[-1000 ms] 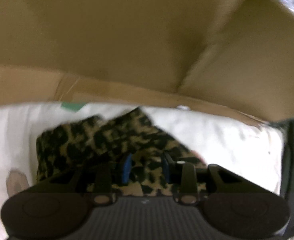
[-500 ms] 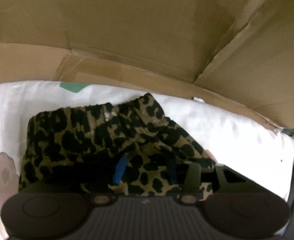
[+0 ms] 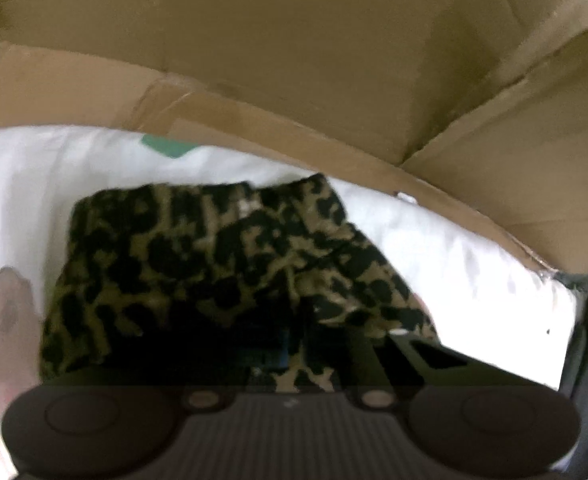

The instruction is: Fold clothes

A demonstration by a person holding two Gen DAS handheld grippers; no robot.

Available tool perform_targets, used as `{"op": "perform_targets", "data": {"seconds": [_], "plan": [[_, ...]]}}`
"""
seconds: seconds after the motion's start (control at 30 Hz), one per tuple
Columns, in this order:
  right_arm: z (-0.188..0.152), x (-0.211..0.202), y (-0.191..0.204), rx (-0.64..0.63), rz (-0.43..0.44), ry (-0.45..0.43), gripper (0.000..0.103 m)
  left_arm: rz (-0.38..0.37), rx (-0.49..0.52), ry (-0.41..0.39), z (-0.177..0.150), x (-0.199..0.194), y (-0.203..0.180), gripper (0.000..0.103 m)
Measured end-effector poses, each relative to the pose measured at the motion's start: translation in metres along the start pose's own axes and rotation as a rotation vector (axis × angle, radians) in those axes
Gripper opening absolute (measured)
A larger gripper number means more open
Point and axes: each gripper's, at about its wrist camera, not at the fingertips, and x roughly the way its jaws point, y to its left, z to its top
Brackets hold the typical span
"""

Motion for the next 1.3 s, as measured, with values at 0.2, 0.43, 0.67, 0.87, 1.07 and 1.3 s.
{"op": "perform_targets", "data": {"seconds": [0.2, 0.43, 0.67, 0.87, 1.07, 1.3], "plan": [[-0.005, -0.003, -0.002, 0.012, 0.001, -0.018, 0.01, 0.0, 0.005, -0.022, -0.005, -0.014, -0.001, 0.002], [-0.006, -0.008, 0.0, 0.011, 0.012, -0.052, 0.0, -0.014, 0.045, -0.051, 0.002, -0.036, -0.019, 0.0], [-0.007, -0.016, 0.001, 0.003, 0.006, -0.07, 0.0, -0.048, 0.083, -0.088, 0.009, -0.051, -0.037, 0.0], [-0.006, -0.02, 0.0, -0.006, 0.001, -0.072, 0.0, -0.067, 0.094, -0.094, 0.014, -0.04, -0.048, 0.0], [-0.006, -0.016, -0.005, 0.005, -0.014, -0.04, 0.0, -0.085, 0.135, -0.103, 0.017, -0.018, -0.061, 0.0], [-0.004, -0.01, -0.008, -0.031, -0.031, 0.001, 0.0, -0.1, 0.095, -0.092, 0.019, 0.021, -0.059, 0.0]]}}
